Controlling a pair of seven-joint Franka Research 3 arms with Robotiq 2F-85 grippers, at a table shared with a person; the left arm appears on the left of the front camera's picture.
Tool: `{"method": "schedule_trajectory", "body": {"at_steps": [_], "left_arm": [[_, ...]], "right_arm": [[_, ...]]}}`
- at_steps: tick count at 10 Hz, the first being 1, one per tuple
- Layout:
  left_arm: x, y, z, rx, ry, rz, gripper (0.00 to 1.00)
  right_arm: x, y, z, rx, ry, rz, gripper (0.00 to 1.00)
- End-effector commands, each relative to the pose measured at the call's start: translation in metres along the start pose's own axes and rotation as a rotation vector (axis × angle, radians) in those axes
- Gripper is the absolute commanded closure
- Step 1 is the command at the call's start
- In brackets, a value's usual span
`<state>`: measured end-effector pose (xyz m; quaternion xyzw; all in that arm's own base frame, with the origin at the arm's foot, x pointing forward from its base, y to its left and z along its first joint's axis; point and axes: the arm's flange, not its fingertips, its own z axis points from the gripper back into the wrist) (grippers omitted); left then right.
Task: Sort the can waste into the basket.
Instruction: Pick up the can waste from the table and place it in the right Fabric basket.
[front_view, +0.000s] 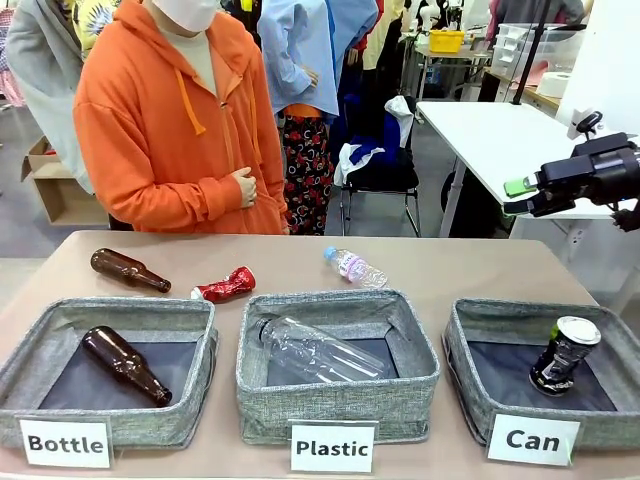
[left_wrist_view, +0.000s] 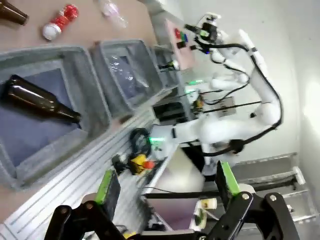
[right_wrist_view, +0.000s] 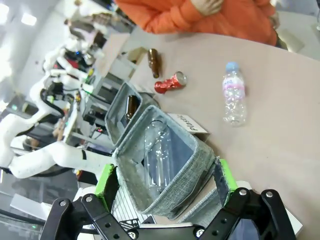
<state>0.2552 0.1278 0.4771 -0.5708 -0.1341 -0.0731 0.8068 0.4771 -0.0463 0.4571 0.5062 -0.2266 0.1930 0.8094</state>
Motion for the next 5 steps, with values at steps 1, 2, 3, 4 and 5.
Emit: {"method": "schedule_trajectory", "body": {"at_steps": [1,2,3,4,5], "left_arm": [[0.0058,-0.0071,0.0072,-0.055,-0.003,0.05,0.0],[0.0058,-0.0071,0.0072,-0.055,-0.003,0.05,0.0],[0.0058,-0.0071,0.0072,-0.055,-0.003,0.05,0.0],[0.0058,-0.0071,0.0072,-0.055,-0.003,0.05,0.0],[0.0058,-0.0071,0.0072,-0.055,-0.003,0.05,0.0]], "right_arm": [[-0.0004,0.0006,0.0018,0.005,0.006,0.019,0.0],[-0.0004,0.0006,0.0018,0.005,0.006,0.019,0.0],[-0.0004,0.0006,0.0018,0.005,0.006,0.019,0.0],[-0.0004,0.0006,0.0018,0.005,0.006,0.019,0.0],[-0.0004,0.0006,0.0018,0.005,0.006,0.019,0.0]]}}
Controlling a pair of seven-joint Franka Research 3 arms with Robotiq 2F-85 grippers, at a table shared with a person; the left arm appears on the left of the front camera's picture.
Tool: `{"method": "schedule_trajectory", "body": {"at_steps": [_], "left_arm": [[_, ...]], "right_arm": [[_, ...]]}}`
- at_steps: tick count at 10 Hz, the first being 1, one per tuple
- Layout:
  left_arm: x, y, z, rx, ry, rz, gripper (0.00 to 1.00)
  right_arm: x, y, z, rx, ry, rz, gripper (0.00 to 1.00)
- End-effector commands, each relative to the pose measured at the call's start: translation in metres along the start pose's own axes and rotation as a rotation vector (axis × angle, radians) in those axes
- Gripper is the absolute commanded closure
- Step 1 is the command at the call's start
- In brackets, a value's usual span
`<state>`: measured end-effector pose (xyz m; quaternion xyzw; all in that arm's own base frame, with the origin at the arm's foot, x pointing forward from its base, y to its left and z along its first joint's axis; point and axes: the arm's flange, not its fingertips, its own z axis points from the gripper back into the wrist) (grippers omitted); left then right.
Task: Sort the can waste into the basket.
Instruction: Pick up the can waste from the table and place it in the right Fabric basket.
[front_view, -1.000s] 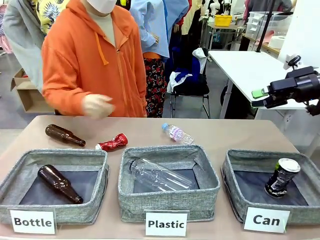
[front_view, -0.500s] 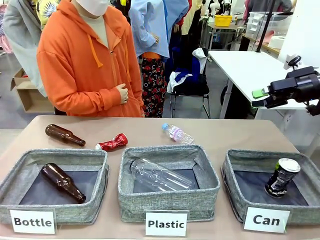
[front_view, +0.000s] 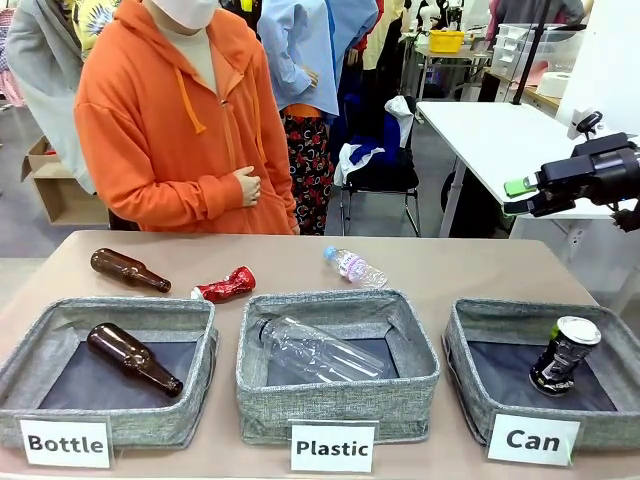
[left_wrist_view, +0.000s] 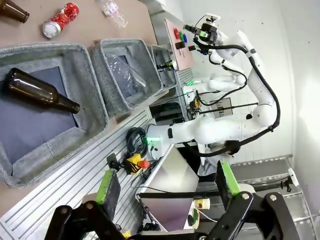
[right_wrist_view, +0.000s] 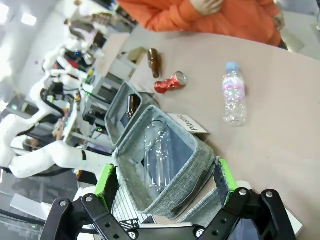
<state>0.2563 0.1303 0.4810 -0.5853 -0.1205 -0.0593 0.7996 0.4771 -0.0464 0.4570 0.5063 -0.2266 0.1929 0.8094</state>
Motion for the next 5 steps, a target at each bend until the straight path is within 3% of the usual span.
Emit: {"method": "schedule_trajectory", "body": {"at_steps": [1,2,3,5], "left_arm": [[0.003,-0.005,0.004,-0.026,-0.005,0.009,0.0],[0.0,0.0,0.0,0.0,0.0,0.0,0.0],[0.013,-0.025,-0.012,0.138,0.005,-0.078,0.0],[0.068,-0.063,-0.065,0.353,0.139,-0.167,0.0]], "right_arm": [[0.0,0.001,0.002,0.005,0.006,0.019,0.0],[0.0,0.001,0.002,0.005,0.006,0.019,0.0],[0.0,0.001,0.002,0.005,0.006,0.019,0.0],[0.0,0.001,0.002,0.005,0.006,0.019,0.0]]}}
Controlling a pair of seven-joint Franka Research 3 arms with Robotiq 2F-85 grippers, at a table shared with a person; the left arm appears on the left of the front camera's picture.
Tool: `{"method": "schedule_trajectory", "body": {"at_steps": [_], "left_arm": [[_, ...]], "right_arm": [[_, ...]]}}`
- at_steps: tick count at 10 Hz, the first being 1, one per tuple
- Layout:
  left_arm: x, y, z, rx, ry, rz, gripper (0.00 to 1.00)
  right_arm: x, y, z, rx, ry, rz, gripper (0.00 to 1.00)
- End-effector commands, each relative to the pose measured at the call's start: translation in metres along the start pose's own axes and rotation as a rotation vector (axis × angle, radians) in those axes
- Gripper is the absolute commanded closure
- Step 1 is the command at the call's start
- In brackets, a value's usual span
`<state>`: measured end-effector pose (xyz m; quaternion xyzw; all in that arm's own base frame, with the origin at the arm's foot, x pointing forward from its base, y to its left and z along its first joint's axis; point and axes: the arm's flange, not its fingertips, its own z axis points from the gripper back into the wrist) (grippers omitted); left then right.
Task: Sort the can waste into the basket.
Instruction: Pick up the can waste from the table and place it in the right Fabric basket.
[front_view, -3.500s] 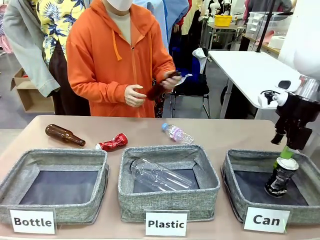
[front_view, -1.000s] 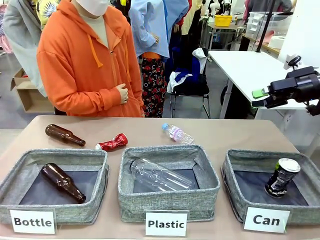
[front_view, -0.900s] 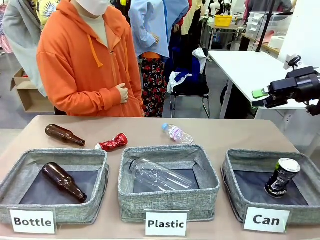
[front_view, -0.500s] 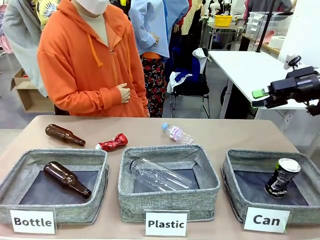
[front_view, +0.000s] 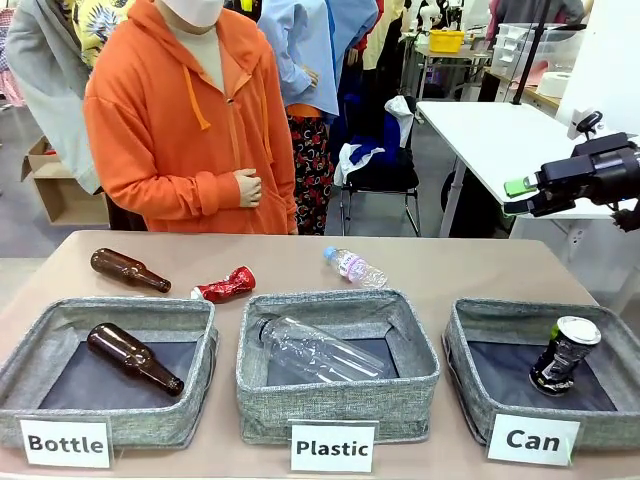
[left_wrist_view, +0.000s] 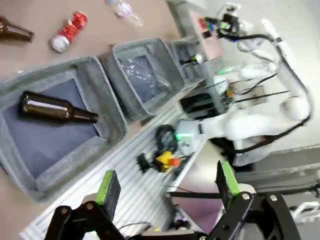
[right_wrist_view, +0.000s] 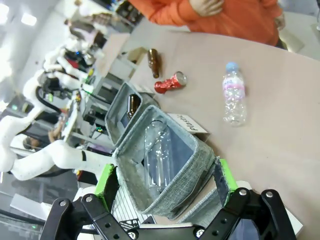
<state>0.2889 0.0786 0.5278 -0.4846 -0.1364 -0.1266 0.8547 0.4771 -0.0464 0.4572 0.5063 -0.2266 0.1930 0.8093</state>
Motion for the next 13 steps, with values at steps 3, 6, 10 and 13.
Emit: {"method": "schedule_trajectory", "body": {"at_steps": [3,6,10,13], "left_arm": [[0.084,-0.037,-0.122,0.49,0.13,-0.126,0.0],[0.086,-0.054,-0.214,0.679,0.184,-0.277,0.0],[0.058,-0.045,-0.042,0.155,0.052,-0.148,0.0],[0.023,0.022,0.061,-0.072,-0.047,-0.04,0.0]], "right_arm": [[0.0,0.001,0.002,0.005,0.006,0.019,0.0],[0.0,0.001,0.002,0.005,0.006,0.019,0.0],[0.0,0.001,0.002,0.005,0.006,0.019,0.0],[0.0,0.001,0.002,0.005,0.006,0.019,0.0]]}}
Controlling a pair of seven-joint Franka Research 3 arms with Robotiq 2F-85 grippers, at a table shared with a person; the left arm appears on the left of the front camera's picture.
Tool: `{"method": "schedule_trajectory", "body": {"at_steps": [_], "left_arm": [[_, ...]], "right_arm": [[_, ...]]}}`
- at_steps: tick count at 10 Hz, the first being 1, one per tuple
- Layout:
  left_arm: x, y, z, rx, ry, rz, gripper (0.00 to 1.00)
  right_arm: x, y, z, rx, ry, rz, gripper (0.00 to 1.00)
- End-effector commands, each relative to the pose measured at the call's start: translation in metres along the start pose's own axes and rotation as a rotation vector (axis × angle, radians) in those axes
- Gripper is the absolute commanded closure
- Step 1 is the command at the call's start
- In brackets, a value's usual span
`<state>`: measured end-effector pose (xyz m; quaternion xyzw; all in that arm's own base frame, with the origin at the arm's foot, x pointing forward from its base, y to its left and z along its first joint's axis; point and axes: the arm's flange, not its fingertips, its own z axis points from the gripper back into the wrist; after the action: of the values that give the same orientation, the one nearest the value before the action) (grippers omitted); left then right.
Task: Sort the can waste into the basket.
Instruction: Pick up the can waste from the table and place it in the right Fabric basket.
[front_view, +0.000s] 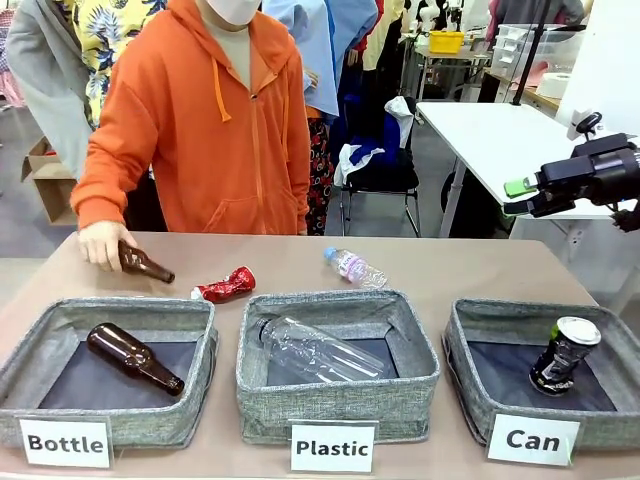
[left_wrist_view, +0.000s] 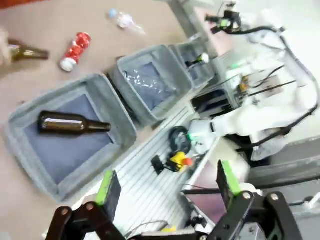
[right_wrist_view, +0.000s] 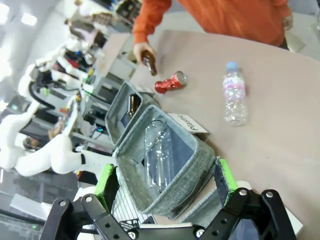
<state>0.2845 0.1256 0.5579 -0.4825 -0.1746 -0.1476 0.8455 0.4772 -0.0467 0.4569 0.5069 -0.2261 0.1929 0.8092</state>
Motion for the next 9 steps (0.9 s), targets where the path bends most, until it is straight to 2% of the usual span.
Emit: {"method": "schedule_trajectory", "body": {"at_steps": [1,2,3,5,6,7,9], "left_arm": [[0.009,0.045,0.029,-0.166,-0.041,0.066,0.0],[0.005,0.055,0.043,-0.237,-0.06,0.069,0.0],[0.006,0.054,0.045,-0.253,-0.057,0.052,0.0],[0.032,0.042,0.011,-0.142,0.019,0.052,0.0],[0.046,0.042,0.003,-0.134,0.065,0.055,0.0],[0.051,0.045,0.015,-0.141,0.051,0.065,0.0],[0.031,0.049,0.088,-0.169,-0.034,0.055,0.0]], "right_arm": [[0.0,0.001,0.002,0.004,0.005,0.02,0.0],[0.0,0.001,0.002,0.004,0.005,0.02,0.0],[0.0,0.001,0.002,0.004,0.005,0.02,0.0],[0.0,0.001,0.002,0.004,0.005,0.02,0.0],[0.0,0.001,0.002,0.004,0.005,0.02,0.0],[0.0,0.001,0.002,0.004,0.005,0.02,0.0],[0.0,0.001,0.002,0.004,0.005,0.02,0.0]]}}
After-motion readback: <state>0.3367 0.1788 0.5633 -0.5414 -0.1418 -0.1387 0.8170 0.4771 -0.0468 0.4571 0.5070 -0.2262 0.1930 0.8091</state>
